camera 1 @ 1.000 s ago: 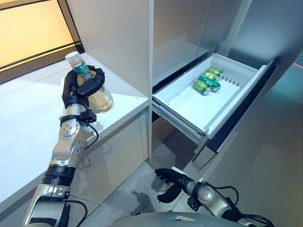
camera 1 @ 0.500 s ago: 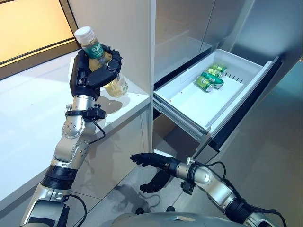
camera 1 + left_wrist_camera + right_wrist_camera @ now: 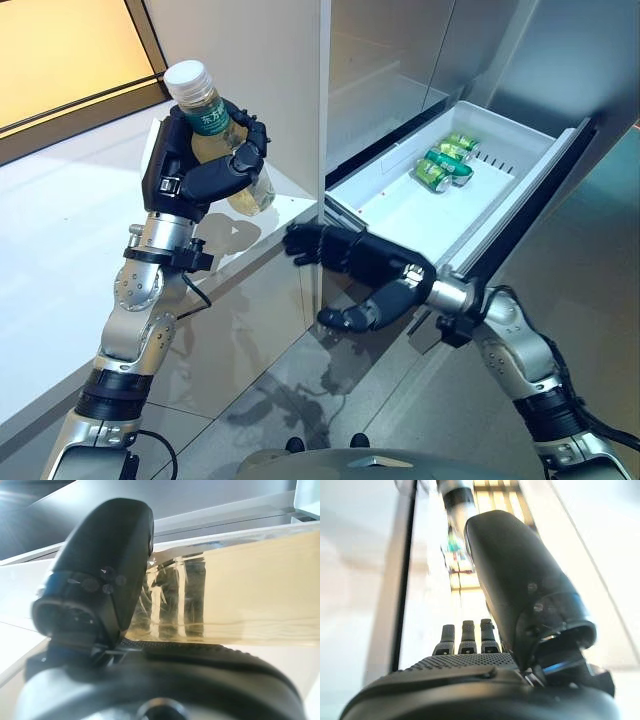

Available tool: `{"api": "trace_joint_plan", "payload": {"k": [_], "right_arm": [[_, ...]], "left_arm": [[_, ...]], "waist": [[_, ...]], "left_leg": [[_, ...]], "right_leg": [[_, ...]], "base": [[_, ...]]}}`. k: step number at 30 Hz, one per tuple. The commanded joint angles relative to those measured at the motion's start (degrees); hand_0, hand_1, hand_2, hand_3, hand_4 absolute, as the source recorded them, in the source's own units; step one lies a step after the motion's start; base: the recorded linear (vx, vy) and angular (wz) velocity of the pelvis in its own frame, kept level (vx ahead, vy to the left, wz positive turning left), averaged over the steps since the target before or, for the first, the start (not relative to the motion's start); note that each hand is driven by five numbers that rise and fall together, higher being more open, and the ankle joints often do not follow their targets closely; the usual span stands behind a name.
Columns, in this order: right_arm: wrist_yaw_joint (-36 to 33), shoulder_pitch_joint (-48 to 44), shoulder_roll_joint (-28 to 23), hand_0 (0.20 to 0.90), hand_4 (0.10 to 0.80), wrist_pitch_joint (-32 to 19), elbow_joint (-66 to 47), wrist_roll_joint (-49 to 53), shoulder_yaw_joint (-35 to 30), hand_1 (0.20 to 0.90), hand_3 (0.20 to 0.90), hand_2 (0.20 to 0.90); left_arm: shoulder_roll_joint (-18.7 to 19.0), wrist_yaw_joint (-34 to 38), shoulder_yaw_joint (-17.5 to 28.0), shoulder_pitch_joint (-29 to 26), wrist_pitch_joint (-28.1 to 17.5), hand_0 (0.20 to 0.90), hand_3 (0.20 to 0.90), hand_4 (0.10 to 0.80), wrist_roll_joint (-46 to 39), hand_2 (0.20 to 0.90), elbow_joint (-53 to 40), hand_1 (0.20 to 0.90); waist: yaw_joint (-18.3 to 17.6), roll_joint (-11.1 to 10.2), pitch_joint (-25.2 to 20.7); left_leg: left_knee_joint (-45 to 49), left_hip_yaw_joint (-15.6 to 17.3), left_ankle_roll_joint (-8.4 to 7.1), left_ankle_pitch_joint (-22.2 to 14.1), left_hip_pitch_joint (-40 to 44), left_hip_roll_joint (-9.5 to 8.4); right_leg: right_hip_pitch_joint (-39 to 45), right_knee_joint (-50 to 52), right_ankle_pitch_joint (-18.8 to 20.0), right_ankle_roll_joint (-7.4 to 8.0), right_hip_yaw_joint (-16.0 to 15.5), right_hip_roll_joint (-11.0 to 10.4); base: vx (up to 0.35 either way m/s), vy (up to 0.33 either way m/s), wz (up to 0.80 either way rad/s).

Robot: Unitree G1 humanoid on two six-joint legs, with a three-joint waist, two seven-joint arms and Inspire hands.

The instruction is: Put drinks into fridge and close the fridge

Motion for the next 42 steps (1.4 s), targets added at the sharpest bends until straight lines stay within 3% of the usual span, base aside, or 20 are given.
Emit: {"api": "trace_joint_plan", "payload": {"k": [1, 8, 15, 22, 42], "right_arm": [[-5.7, -1.6, -0.3, 0.900, 0.800, -7.0, -5.2, 3.7, -4.9, 0.900, 0.900, 0.900], [-8.2, -4.3, -1.5, 0.900, 0.800, -4.3, -5.0, 1.4, -3.5, 0.900, 0.900, 0.900], [-12.1, -12.5, -2.3, 0.900, 0.800, -0.3, -1.6, 0.7, 3.7, 0.900, 0.900, 0.900], [-15.1, -17.7, -1.4, 0.900, 0.800, 2.0, 1.6, 2.2, 8.1, 0.900, 0.900, 0.900], [-18.8, -28.3, 3.1, 0.900, 0.800, 3.8, 8.1, 4.1, 15.1, 0.900, 0.900, 0.900]], "left_arm": [[4.3, -4.0, 5.6, -6.2, -11.4, 0.300, 0.200, 0.100, -3.2, 0.300, -4.8, 0.300], [3.7, -6.6, 2.5, -7.4, -10.4, 0.300, 0.200, 0.100, -3.7, 0.300, -7.0, 0.300], [2.9, -8.1, -3.9, -11.5, -7.4, 0.300, 0.200, 0.100, -6.0, 0.300, -7.2, 0.300], [2.4, -9.6, -7.5, -13.6, -5.8, 0.300, 0.200, 0.100, -7.7, 0.300, -7.0, 0.300], [0.4, -12.3, -12.9, -17.8, -2.3, 0.300, 0.200, 0.100, -9.4, 0.300, -6.7, 0.300]], "waist": [[-1.0, -0.2, -6.5], [-1.1, -0.4, -6.1], [-0.3, -0.6, -5.8], [0.5, -0.7, -5.9], [2.1, -0.7, -6.1]], "left_leg": [[0.1, 0.7, -0.65, -3.9, -1.8, -1.16], [0.1, 0.7, -0.75, -4.0, -1.7, -1.11], [0.1, 0.3, -1.03, -3.9, -1.3, -1.00], [0.1, -0.1, -1.10, -4.5, -0.9, -0.96], [0.1, -0.9, -0.75, -4.4, -0.9, -1.31]], "right_leg": [[0.4, 0.5, -1.4, 6.22, 0.5, -2.5], [0.4, 0.4, -1.4, 6.11, 0.5, -2.3], [1.0, 0.3, -1.5, 5.94, -0.1, -2.4], [1.6, 0.3, -2.1, 5.81, -0.7, -2.3], [1.9, 0.3, -2.2, 5.36, -1.3, -2.4]], "base": [[0.000, 0.000, 0.00], [-0.003, -0.001, 0.00], [-0.004, -0.002, 0.01], [0.017, -0.005, 0.01], [0.009, 0.000, 0.02]]}}
